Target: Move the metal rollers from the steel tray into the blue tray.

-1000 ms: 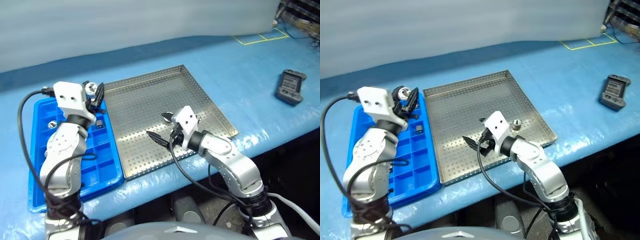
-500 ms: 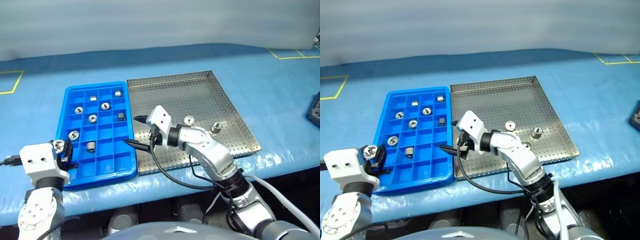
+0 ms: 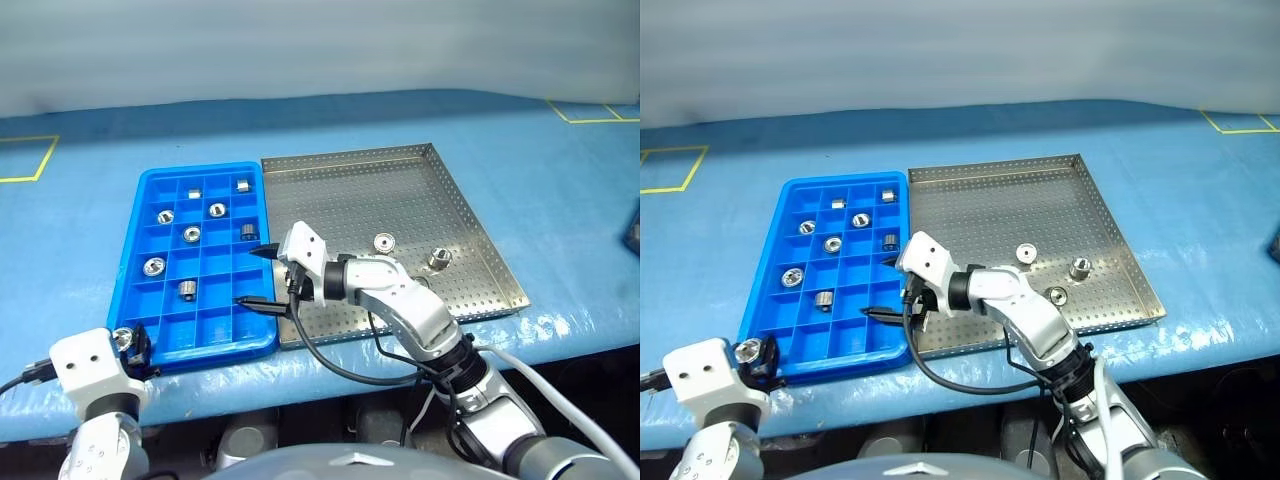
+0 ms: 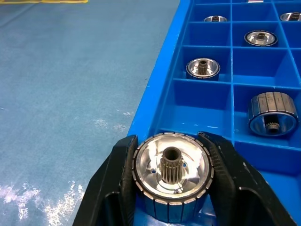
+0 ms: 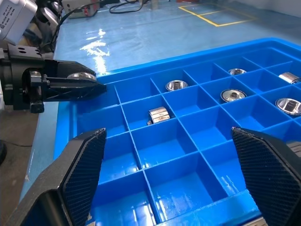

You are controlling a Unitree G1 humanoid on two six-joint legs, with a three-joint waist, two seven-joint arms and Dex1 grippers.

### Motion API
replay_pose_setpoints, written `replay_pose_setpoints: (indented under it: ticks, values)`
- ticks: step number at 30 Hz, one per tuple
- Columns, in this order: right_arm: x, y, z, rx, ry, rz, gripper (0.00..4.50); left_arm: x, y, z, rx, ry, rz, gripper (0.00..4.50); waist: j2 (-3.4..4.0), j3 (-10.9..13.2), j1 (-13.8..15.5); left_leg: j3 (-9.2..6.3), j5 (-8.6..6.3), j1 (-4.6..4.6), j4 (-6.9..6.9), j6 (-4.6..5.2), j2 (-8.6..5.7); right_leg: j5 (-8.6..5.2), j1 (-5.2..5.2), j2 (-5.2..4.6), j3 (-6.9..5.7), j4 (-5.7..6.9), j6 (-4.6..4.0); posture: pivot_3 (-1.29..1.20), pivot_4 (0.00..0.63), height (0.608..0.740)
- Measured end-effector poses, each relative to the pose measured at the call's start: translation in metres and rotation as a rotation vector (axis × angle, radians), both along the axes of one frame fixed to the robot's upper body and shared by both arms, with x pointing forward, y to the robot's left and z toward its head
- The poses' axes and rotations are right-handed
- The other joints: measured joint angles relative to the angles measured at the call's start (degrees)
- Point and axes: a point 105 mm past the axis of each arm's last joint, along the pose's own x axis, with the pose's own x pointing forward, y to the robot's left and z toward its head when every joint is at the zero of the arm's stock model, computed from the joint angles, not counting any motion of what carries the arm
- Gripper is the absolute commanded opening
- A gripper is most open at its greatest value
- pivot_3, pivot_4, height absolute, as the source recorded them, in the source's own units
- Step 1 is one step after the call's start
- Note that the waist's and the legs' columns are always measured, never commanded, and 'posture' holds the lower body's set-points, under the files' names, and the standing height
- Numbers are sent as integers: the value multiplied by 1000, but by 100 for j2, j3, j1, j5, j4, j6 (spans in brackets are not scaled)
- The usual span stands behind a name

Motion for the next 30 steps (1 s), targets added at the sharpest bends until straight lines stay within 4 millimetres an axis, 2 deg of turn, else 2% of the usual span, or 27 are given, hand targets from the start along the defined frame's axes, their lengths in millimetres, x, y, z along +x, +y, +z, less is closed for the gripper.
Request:
replay_pose_setpoints:
  ticks: [3,4,10,14,17,23,30]
  values:
    - [-1,-4,-3,-2,7,-24,4500,7,-4,1,-5,-14,-33,4276,1,1,-20,1,0,-4,0,0,0,0,-4,0,0,0,0,230,150,740]
    - [-1,-5,-2,-3,6,-29,4500,10,-4,3,-2,-24,-45,4470,1,0,-30,1,0,-5,0,0,0,0,-4,0,0,0,0,217,150,740]
    - [9,-22,1,9,-2,-148,4500,40,-10,35,78,-166,-164,4470,1,1,-143,2,2,-5,0,-4,0,1,-4,0,-1,0,0,120,150,740]
    - [30,-45,10,47,-31,-347,4500,62,-23,60,136,-286,-290,4470,2,1,-264,7,3,-4,0,-7,0,2,-4,-1,2,0,-1,26,150,740]
    - [50,-68,14,52,-51,-543,4500,77,-44,73,144,-360,-423,4470,3,0,-380,12,4,-4,1,-9,0,4,-3,-1,7,0,0,-13,150,740]
    - [71,-108,4,5,-73,-834,4500,94,-80,78,96,-402,-637,4470,4,0,-643,20,3,-5,-2,-6,0,7,-9,-1,16,-1,1,-71,150,740]
    - [82,-123,-10,1,-23,-997,4500,93,-117,75,30,-401,-868,4470,5,0,-867,30,1,0,-2,-3,2,9,-9,2,30,1,5,-76,150,740]
